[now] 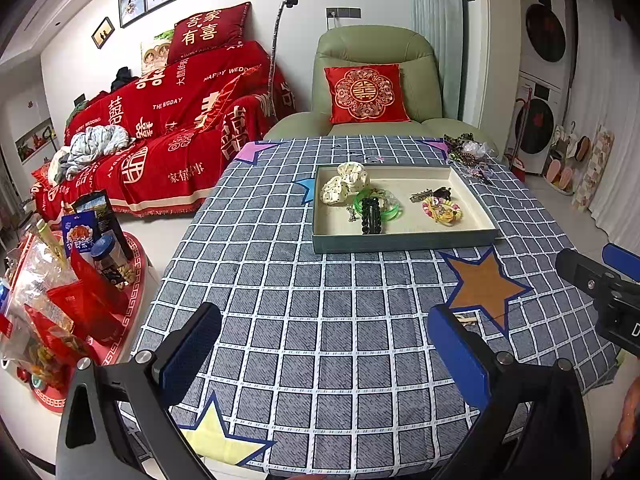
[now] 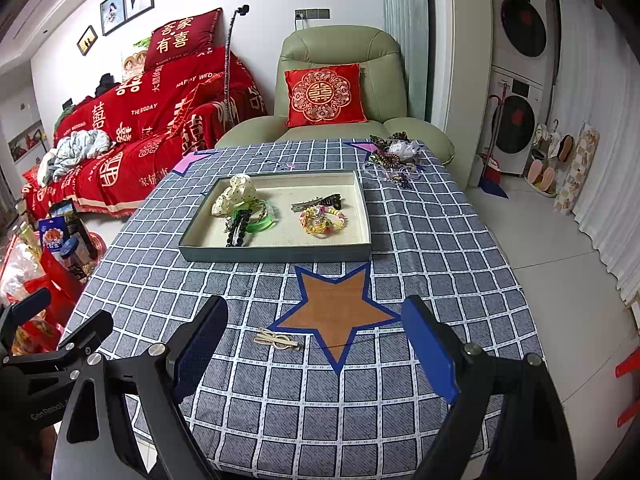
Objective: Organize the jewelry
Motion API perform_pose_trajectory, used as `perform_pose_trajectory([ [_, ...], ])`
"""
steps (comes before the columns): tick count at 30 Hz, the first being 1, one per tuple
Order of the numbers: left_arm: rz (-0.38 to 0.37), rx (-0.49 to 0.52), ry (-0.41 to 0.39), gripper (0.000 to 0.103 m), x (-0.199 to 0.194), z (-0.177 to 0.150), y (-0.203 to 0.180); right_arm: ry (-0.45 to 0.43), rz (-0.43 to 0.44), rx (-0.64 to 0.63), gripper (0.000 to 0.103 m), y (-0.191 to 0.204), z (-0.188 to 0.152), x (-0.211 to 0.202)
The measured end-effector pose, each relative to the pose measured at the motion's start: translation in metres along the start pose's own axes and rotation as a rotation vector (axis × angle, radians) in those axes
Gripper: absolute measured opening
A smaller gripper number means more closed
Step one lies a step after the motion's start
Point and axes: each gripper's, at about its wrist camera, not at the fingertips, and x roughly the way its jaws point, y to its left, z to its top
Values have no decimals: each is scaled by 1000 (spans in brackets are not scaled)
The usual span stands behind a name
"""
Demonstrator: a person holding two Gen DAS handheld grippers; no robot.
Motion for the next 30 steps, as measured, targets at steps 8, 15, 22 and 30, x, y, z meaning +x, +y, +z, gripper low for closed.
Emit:
perform_pose_trajectory([
  [8,3,0,0,103,0,0,0,1,1,3,90,0,0,-1],
  [15,5,1,1,103,0,1,0,2,0,1,90,0,0,0],
  [22,6,1,0,103,0,0,0,1,0,-1,90,0,0,-1],
  [30,1,-9,0,103,-1,0,2,3,1,0,90,0,-1,1],
])
